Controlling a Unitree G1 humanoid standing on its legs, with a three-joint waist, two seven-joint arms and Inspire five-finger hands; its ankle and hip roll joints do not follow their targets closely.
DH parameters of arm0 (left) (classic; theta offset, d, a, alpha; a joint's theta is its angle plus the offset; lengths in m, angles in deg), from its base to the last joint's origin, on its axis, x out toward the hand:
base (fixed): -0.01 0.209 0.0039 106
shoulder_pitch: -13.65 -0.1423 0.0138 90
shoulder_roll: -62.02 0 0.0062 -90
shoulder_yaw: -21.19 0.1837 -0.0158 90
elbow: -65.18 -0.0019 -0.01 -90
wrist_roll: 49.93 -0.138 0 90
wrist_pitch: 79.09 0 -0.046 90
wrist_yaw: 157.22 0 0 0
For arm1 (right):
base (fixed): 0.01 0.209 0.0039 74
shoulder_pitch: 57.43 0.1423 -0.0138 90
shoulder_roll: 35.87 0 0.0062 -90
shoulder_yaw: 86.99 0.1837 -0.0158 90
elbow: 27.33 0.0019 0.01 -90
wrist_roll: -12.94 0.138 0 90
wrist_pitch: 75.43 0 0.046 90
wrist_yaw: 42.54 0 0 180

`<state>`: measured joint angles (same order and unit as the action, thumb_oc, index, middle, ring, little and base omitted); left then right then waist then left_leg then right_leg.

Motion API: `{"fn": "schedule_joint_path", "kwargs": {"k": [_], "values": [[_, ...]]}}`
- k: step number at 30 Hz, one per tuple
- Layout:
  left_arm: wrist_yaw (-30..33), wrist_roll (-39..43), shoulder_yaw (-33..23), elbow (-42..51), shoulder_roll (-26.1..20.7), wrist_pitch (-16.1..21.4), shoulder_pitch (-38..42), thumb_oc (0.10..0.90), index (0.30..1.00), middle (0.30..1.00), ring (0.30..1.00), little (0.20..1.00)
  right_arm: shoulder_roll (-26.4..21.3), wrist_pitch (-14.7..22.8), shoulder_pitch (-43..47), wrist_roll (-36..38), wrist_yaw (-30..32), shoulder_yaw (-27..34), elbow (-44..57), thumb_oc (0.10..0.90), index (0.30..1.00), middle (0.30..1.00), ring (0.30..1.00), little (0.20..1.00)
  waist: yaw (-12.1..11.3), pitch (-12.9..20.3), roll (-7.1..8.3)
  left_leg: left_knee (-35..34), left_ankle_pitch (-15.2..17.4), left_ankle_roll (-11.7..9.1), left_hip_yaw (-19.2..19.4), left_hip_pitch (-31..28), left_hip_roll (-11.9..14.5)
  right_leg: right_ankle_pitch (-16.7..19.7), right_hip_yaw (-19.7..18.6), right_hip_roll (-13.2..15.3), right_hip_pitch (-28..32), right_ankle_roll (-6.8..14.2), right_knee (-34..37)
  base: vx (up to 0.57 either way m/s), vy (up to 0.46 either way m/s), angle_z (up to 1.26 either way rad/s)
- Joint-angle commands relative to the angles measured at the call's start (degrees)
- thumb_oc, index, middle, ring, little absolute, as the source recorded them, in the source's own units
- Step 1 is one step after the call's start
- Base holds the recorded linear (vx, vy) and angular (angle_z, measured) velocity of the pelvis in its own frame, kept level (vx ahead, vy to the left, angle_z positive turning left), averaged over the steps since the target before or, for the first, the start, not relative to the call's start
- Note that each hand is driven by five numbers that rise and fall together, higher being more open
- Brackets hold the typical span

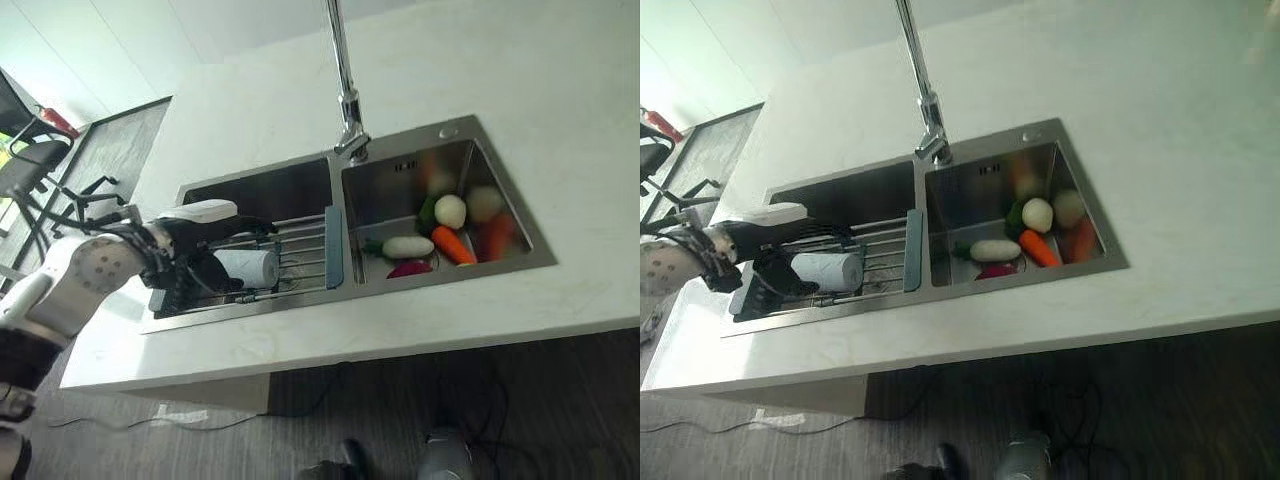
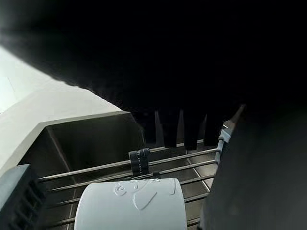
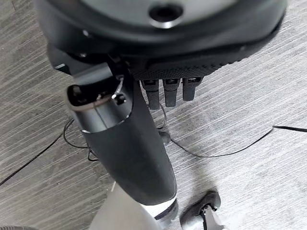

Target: Place the dishes in the dishwasher.

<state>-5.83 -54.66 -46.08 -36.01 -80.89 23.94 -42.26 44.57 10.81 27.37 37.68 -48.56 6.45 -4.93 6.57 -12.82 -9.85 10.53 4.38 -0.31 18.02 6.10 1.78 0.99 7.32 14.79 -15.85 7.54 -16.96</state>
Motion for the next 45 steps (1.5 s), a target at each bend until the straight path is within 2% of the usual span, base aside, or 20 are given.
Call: {"fn": "schedule_joint_path", "kwargs": {"k": [1,3,5,10,18,28,35,40,41,42,45], "values": [[0.5,2.6,-7.8,-2.1,-4.7,-1.9,4.0,0.800,0.900,0.900,0.900,0.900,-1.2,0.8,-1.5,-1.9,-0.9,0.8,0.8,0.800,0.900,0.900,0.900,0.900,0.6,2.5,1.10,6.7,9.7,-1.7,-3.6,4.3,-0.3,-10.9,0.8,0.2,4.2,4.7,-0.2,0.02,0.074,-0.07],[-0.5,1.7,-6.7,-2.5,-4.5,-2.6,4.7,0.800,0.900,0.900,0.900,0.900,-1.7,1.7,-1.0,-2.0,-1.4,1.1,0.5,0.800,0.900,0.900,0.900,0.900,0.5,1.9,0.77,6.7,9.5,-1.6,-3.9,4.7,-0.6,-10.8,0.5,0.3,3.8,4.6,-0.2,0.02,0.071,0.00],[1.6,-2.7,-6.2,-3.9,-4.0,-3.9,4.8,0.800,0.900,0.900,0.900,0.900,-2.2,2.4,-0.3,-2.0,-2.0,0.9,0.5,0.800,0.900,0.900,0.900,0.900,0.4,1.5,0.60,6.7,9.3,-1.6,-4.2,5.0,-0.9,-10.7,0.5,0.4,3.7,4.6,-0.2,0.03,0.062,0.02],[5.0,-7.8,-7.4,-7.6,-2.4,-3.5,3.0,0.800,0.900,0.900,0.900,0.900,-2.5,2.3,0.5,-2.3,-2.5,0.7,0.6,0.800,0.900,0.900,0.900,0.900,0.0,0.1,0.87,6.7,8.9,-1.4,-4.5,6.0,-1.2,-10.4,0.9,0.7,3.0,4.5,-0.2,-0.02,0.044,0.04],[7.0,-10.5,-7.4,-10.1,-1.1,-4.3,2.5,0.800,0.900,0.900,0.900,0.900,-2.6,2.4,1.3,-2.4,-2.7,0.5,0.9,0.800,0.900,0.900,0.900,0.900,-0.1,-1.2,1.36,6.7,8.6,-1.2,-4.7,6.9,-1.5,-9.9,1.0,0.8,2.3,4.4,-0.2,-0.01,0.011,0.05],[15.2,-12.4,-6.5,-13.0,1.3,-4.2,6.6,0.800,0.900,0.900,0.900,0.900,-0.8,3.0,3.6,0.0,-2.8,-1.5,2.4,0.800,0.900,0.900,0.900,0.900,-0.5,-4.4,3.92,6.7,7.6,-0.9,-5.4,9.7,-1.3,-8.6,1.1,0.3,-0.1,4.1,-0.2,-0.06,-0.030,0.02],[15.2,-14.6,-3.7,-15.4,1.6,-4.7,9.6,0.800,0.900,0.900,0.900,0.900,-1.2,2.6,5.0,0.3,-2.6,-2.0,3.2,0.800,0.900,0.900,0.900,0.900,-0.2,-6.2,3.89,6.7,7.1,-1.1,-4.9,10.6,-1.2,-8.1,0.9,0.2,-1.3,4.0,-0.2,-0.02,0.000,-0.04],[13.5,-16.2,-1.0,-17.3,1.3,-6.7,12.1,0.800,0.900,0.900,0.900,0.900,-1.7,3.0,6.1,1.3,-2.8,-2.4,3.9,0.800,0.900,0.900,0.900,0.900,0.0,-8.0,4.09,6.7,6.9,-1.1,-5.3,11.7,-1.4,-7.6,0.7,0.2,-2.4,4.0,-0.2,-0.04,-0.002,0.00],[13.0,-16.3,-0.2,-17.7,1.2,-7.0,12.6,0.557,0.535,0.535,0.535,0.535,-1.7,3.2,6.2,1.6,-2.9,-2.6,4.2,0.800,0.900,0.900,0.900,0.900,0.0,-8.3,4.07,6.7,7.0,-1.1,-5.5,11.6,-1.5,-7.7,0.7,0.2,-2.4,4.1,-0.2,-0.05,0.001,0.01],[12.6,-16.7,0.2,-18.1,1.1,-6.9,13.0,0.400,0.300,0.300,0.300,0.300,-1.8,3.2,6.4,1.8,-2.9,-2.7,4.5,0.800,0.900,0.900,0.900,0.900,0.0,-8.4,4.05,6.7,6.7,-1.0,-5.4,12.0,-1.5,-7.4,0.7,0.2,-2.8,4.0,-0.2,-0.03,0.008,0.00],[11.3,-17.7,1.3,-18.4,0.9,-7.1,13.4,0.400,0.300,0.300,0.300,0.300,-1.8,3.1,6.6,2.0,-2.8,-2.9,5.3,0.800,0.900,0.900,0.900,0.900,0.1,-8.9,3.94,6.7,6.9,-1.0,-5.4,11.8,-1.6,-7.4,0.8,0.4,-2.7,4.2,-0.2,-0.01,0.003,0.00]]}}
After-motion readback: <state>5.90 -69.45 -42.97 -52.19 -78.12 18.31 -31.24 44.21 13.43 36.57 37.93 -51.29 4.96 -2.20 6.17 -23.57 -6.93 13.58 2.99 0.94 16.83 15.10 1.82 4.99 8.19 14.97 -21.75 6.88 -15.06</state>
